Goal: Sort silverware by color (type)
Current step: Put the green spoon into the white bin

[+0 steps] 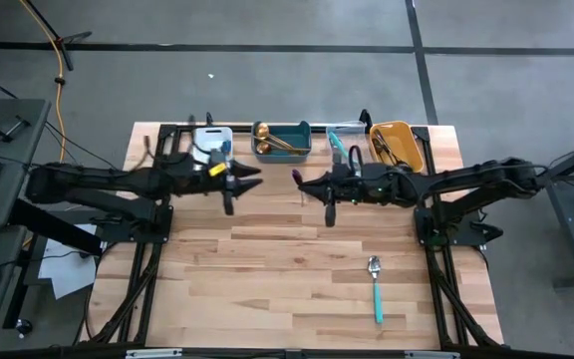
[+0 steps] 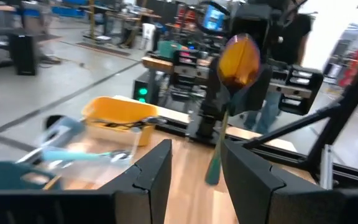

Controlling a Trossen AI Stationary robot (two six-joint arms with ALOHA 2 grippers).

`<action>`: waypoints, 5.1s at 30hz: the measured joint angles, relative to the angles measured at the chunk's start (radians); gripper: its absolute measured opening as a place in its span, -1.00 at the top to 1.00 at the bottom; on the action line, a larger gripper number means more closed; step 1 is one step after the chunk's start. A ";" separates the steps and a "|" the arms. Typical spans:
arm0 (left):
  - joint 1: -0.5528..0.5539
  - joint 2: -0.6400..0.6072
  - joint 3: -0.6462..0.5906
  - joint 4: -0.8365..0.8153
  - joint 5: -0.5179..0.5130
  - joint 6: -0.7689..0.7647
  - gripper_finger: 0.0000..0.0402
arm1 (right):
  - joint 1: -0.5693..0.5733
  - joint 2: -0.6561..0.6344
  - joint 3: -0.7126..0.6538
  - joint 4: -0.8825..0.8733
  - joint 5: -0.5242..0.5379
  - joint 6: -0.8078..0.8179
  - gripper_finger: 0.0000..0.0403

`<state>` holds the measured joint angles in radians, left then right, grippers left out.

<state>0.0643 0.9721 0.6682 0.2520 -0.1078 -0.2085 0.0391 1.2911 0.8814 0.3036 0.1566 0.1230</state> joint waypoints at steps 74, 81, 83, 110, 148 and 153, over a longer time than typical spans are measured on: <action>-0.062 0.376 0.029 0.397 0.125 -0.040 -0.17 | 0.000 0.056 0.000 0.137 -0.034 0.008 1.00; -0.063 0.505 0.138 0.391 0.113 0.001 -0.21 | 0.000 0.056 0.000 0.179 -0.038 0.008 1.00; -0.063 0.523 0.157 0.397 0.121 0.004 -0.21 | 0.000 0.056 0.000 0.180 -0.038 0.008 1.00; -0.003 0.333 0.159 -0.075 0.029 0.078 0.83 | 0.000 -0.065 0.000 -0.064 0.031 0.086 0.48; 0.374 -0.177 0.091 -0.634 -0.319 -0.103 0.83 | 0.000 -0.217 0.001 -0.393 0.137 0.116 0.06; 0.614 -0.026 0.131 -0.845 -0.060 -0.105 0.83 | 0.000 -0.217 0.001 -0.393 0.138 0.131 0.06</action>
<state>0.6787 0.9461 0.7989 -0.5930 -0.1681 -0.3134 0.0391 1.0737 0.8822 -0.0898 0.2951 0.2538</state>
